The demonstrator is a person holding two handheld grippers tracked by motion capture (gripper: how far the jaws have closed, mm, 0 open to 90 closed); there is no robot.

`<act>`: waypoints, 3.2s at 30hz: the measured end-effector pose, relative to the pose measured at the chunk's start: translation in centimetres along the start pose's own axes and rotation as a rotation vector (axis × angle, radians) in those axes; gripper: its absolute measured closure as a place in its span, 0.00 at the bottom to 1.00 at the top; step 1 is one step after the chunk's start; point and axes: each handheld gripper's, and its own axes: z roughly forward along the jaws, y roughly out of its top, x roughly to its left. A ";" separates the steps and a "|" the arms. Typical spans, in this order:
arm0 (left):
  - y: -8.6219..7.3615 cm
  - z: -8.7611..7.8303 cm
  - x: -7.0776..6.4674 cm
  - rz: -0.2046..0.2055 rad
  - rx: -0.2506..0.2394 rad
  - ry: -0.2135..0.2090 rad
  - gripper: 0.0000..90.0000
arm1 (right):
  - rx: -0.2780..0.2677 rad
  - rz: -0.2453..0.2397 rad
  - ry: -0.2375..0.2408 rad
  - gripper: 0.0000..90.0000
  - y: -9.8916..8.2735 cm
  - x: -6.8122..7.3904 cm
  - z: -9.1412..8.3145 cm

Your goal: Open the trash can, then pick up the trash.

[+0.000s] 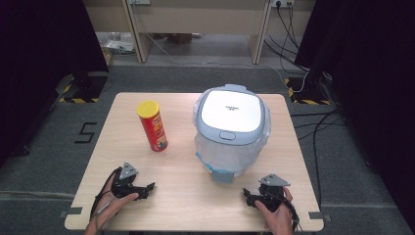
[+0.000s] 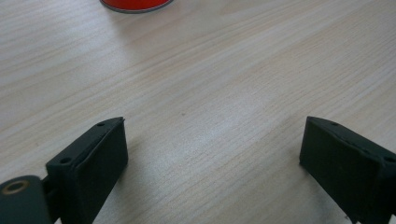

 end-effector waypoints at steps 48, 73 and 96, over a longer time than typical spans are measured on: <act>0.0 0.0 0.0 0.012 0.009 -0.006 0.05 | -0.086 -0.282 0.122 0.19 3.7 9.8 3.0; 0.0 0.0 0.0 0.012 0.009 -0.006 0.05 | -0.054 -0.267 0.115 0.19 3.6 9.9 3.5; 0.1 0.1 -0.1 0.010 0.012 0.000 0.04 | -0.030 -0.302 0.100 0.19 3.3 10.1 4.0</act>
